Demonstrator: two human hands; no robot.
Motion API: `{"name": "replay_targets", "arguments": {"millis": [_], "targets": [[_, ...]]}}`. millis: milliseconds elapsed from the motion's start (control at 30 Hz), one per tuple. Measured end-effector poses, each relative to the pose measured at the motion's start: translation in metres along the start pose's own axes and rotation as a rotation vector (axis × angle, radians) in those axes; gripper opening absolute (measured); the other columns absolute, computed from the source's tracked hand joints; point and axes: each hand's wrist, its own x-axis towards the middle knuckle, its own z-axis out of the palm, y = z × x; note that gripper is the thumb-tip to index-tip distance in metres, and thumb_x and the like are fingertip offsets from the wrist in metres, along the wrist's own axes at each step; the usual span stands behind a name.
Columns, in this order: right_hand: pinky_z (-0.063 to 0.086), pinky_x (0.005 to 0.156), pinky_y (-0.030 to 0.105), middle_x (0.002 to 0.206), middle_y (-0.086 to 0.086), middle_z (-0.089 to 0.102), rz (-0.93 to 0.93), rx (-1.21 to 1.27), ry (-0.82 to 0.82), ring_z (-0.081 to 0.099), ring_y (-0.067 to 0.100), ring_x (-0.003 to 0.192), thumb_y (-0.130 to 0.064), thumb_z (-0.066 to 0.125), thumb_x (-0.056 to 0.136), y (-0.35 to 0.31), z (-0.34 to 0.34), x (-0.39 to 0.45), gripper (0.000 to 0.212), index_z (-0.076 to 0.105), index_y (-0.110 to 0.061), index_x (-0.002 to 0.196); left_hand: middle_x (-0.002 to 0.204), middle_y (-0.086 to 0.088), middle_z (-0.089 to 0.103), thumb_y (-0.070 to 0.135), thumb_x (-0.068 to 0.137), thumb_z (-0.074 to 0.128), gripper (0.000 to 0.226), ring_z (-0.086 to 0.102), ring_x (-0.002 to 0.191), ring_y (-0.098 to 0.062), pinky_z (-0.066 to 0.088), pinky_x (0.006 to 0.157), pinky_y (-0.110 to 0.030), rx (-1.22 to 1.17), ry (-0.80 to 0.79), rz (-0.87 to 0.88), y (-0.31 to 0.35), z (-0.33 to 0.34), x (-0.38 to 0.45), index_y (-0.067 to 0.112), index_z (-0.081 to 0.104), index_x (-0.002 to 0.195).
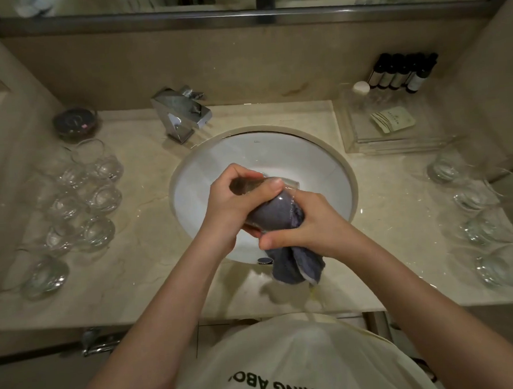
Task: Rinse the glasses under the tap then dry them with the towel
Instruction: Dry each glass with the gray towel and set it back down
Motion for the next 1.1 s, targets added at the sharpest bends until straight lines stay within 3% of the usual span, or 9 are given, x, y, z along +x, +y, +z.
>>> {"name": "replay_targets", "arguments": {"millis": [133, 267, 400, 500, 633, 767, 867, 933, 1100], "targets": [[0.054, 0.094, 0.039, 0.107, 0.002, 0.072, -0.005, 0.151, -0.003, 0.068, 0.017, 0.102, -0.028, 0.085, 0.062, 0.003, 0.000, 0.003, 0.058, 0.065, -0.021, 0.116, 0.082, 0.005, 0.069, 0.048, 0.047, 0.082, 0.048, 0.066, 0.078, -0.002, 0.052, 0.071, -0.019, 0.112, -0.016, 0.199, -0.001, -0.002, 0.002, 0.021, 0.061, 0.082], [0.055, 0.086, 0.032, 0.101, 0.003, 0.072, 0.013, 0.210, 0.002, 0.069, 0.019, 0.096, -0.010, 0.080, 0.067, 0.005, 0.000, 0.001, 0.046, 0.067, -0.014, 0.111, 0.082, 0.010, 0.066, 0.048, 0.050, 0.081, 0.047, 0.061, 0.075, 0.006, 0.046, 0.069, -0.012, 0.203, -0.071, 0.269, 0.000, -0.004, 0.002, 0.022, 0.060, 0.082], [0.056, 0.084, 0.033, 0.096, -0.001, 0.074, 0.025, 0.088, 0.056, 0.070, 0.015, 0.091, -0.013, 0.082, 0.069, 0.010, 0.002, -0.001, 0.040, 0.069, -0.019, 0.105, 0.097, 0.001, 0.068, 0.069, 0.069, 0.068, 0.056, 0.069, 0.086, -0.015, 0.054, 0.051, -0.031, 0.062, -0.179, -0.180, 0.016, -0.009, -0.001, 0.021, 0.062, 0.097], [0.056, 0.080, 0.046, 0.088, 0.001, 0.074, 0.019, -0.118, 0.154, 0.070, 0.019, 0.086, -0.032, 0.079, 0.062, 0.013, 0.009, 0.001, 0.039, 0.071, -0.027, 0.100, 0.083, 0.000, 0.070, 0.075, 0.085, 0.037, 0.061, 0.071, 0.065, -0.019, 0.051, 0.046, -0.026, 0.163, -0.162, -0.423, 0.024, -0.013, 0.003, 0.022, 0.067, 0.097], [0.056, 0.083, 0.047, 0.090, 0.004, 0.073, 0.039, -0.014, 0.131, 0.070, 0.022, 0.087, -0.021, 0.082, 0.065, 0.011, 0.014, 0.005, 0.039, 0.070, -0.025, 0.102, 0.069, 0.005, 0.059, 0.059, 0.093, 0.048, 0.041, 0.047, 0.037, -0.011, 0.033, 0.036, -0.018, 0.444, -0.043, -0.215, 0.010, -0.011, 0.013, 0.021, 0.062, 0.088], [0.056, 0.082, 0.034, 0.089, 0.007, 0.072, 0.130, 0.293, 0.049, 0.069, 0.021, 0.084, 0.008, 0.079, 0.064, 0.009, 0.008, 0.004, 0.046, 0.070, -0.016, 0.102, 0.067, 0.017, 0.058, 0.048, 0.091, 0.055, 0.027, 0.053, 0.056, -0.002, 0.041, 0.054, -0.019, 0.474, 0.008, 0.223, -0.008, -0.013, 0.011, 0.022, 0.059, 0.086], [0.052, 0.078, 0.035, 0.089, 0.010, 0.068, 0.231, 0.546, 0.038, 0.063, 0.023, 0.084, 0.006, 0.072, 0.056, 0.013, 0.017, 0.000, 0.051, 0.069, -0.018, 0.101, 0.084, 0.007, 0.067, 0.056, 0.083, 0.049, 0.041, 0.061, 0.080, -0.008, 0.046, 0.072, -0.022, 0.603, -0.024, 0.468, -0.017, -0.017, 0.010, 0.018, 0.062, 0.093], [0.051, 0.077, 0.035, 0.088, 0.010, 0.067, 0.224, 0.536, 0.088, 0.063, 0.023, 0.083, 0.003, 0.071, 0.056, 0.015, 0.024, -0.002, 0.049, 0.069, -0.019, 0.099, 0.079, 0.009, 0.066, 0.056, 0.085, 0.054, 0.040, 0.060, 0.071, -0.009, 0.045, 0.062, -0.023, 0.555, -0.036, 0.349, -0.015, -0.017, 0.011, 0.018, 0.063, 0.091], [0.055, 0.076, 0.026, 0.080, -0.005, 0.073, 0.124, 0.310, 0.119, 0.070, 0.012, 0.078, 0.007, 0.079, 0.065, 0.012, 0.026, 0.001, 0.044, 0.069, -0.019, 0.100, 0.058, 0.006, 0.048, 0.060, 0.089, 0.052, 0.043, 0.038, 0.043, -0.013, 0.027, 0.038, -0.016, 0.341, -0.049, -0.337, 0.002, -0.018, 0.018, 0.022, 0.060, 0.074]]}}
